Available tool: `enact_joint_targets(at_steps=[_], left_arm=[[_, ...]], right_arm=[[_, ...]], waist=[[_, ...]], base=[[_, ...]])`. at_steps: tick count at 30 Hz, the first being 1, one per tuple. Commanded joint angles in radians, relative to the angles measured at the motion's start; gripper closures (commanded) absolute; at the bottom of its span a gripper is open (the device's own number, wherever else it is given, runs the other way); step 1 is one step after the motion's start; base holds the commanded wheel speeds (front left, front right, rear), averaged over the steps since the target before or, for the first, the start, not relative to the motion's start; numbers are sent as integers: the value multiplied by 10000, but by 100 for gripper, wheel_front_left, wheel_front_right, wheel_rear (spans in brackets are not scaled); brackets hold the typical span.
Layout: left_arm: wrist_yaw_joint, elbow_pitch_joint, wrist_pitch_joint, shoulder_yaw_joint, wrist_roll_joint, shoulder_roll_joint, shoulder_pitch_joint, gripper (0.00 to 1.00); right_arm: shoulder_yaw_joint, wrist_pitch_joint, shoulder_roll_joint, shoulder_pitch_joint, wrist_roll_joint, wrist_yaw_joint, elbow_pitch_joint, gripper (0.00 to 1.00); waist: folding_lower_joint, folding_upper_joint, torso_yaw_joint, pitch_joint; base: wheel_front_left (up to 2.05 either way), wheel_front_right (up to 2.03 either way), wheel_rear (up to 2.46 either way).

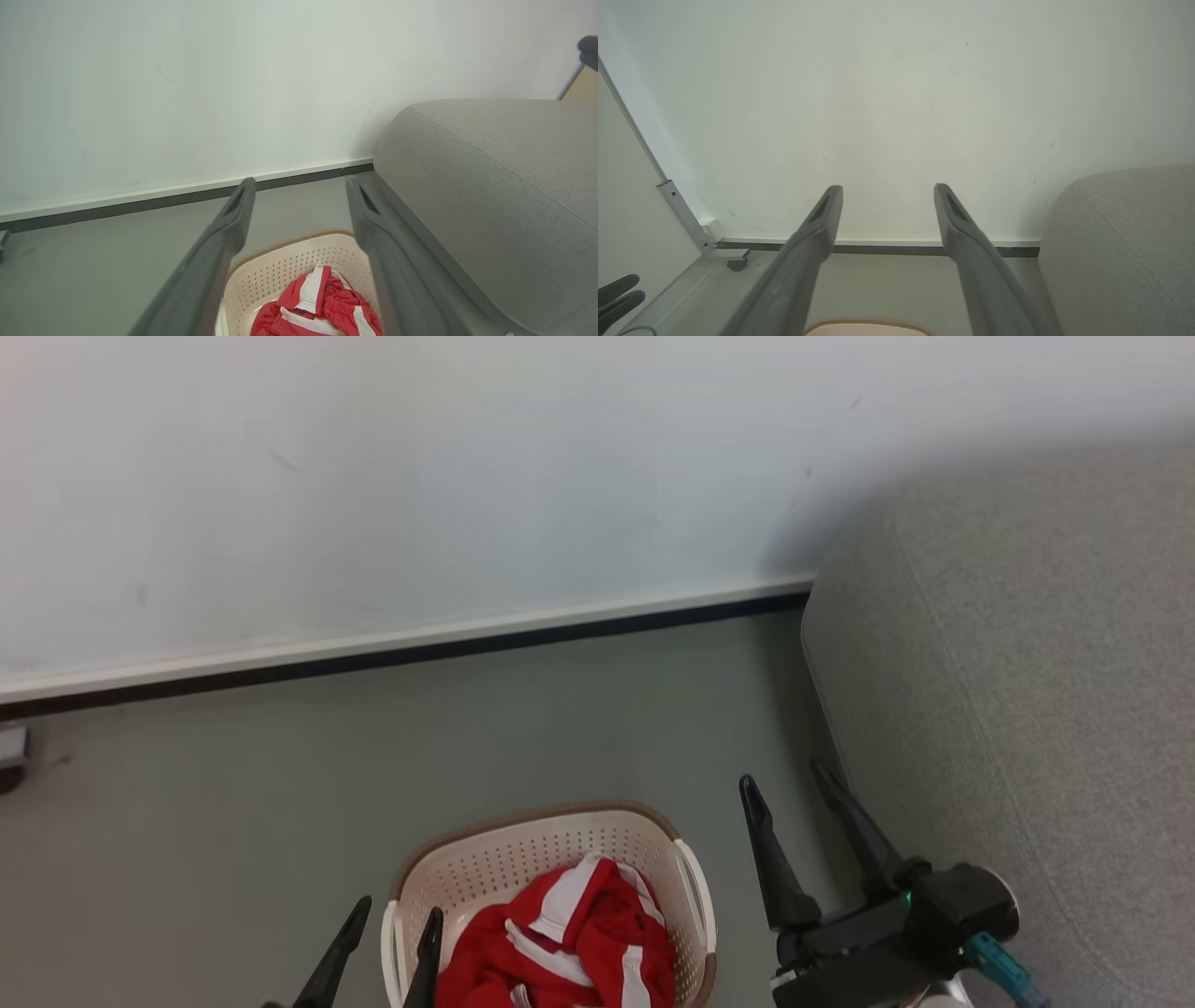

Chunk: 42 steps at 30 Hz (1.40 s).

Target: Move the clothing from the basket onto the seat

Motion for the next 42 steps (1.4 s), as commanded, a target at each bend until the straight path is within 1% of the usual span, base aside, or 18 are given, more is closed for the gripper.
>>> enact_joint_targets(at_steps=[1, 7, 13, 21, 25, 30, 32, 37, 42], left_arm=[[-74, 175, -38, -21, 41, 23, -224, 0], [-224, 770, -37, -220, 105, 21, -973, 0], [-338, 1474, -37, -538, 320, 197, -1860, 0], [-426, 3335, -38, -1187, 49, 446, -3661, 0], [-434, 4327, -37, -1909, -156, 679, -4553, 0], [-438, 5676, -37, -2889, -993, 939, -5649, 0], [-438, 5881, -38, -3070, -1098, 996, -5895, 0], [-440, 6983, -37, -4127, -1615, 1261, -7000, 0], [-440, 7954, -37, -5118, -2359, 1343, -8017, 0]], right_arm=[[-20, -11, 18, -225, -42, 7, -111, 0], [-90, -11, 66, -799, -100, 7, -485, 0], [-120, -11, 158, -1505, -220, 7, -1096, 0], [-270, -10, 307, -2416, -306, 8, -2622, 0], [-246, -10, 347, -2756, -419, 8, -3026, 0], [-277, -11, 379, -3093, -487, 8, -3346, 0], [-293, -10, 388, -3131, -524, 8, -3406, 0], [-234, -10, 412, -3359, -429, 8, -3628, 0], [-152, -10, 415, -3695, -214, 8, -3718, 0]], waist=[[-1, -1, -275, 618], [-1, -1, -577, 1443], [-1, -1, -903, 2585], [-1, -1, -1063, 4232], [-1, -1, -1141, 4841], [-1, -1, -1226, 5529], [-1, -1, -1243, 5693], [-1, -1, -1375, 6454], [-1, -1, -1533, 7056]], base=[[0, 0, 0], [0, 0, 0], [0, 0, 0], [0, 0, 0], [0, 0, 0], [0, 0, 0], [0, 0, 0], [0, 0, 0], [0, 0, 0]])
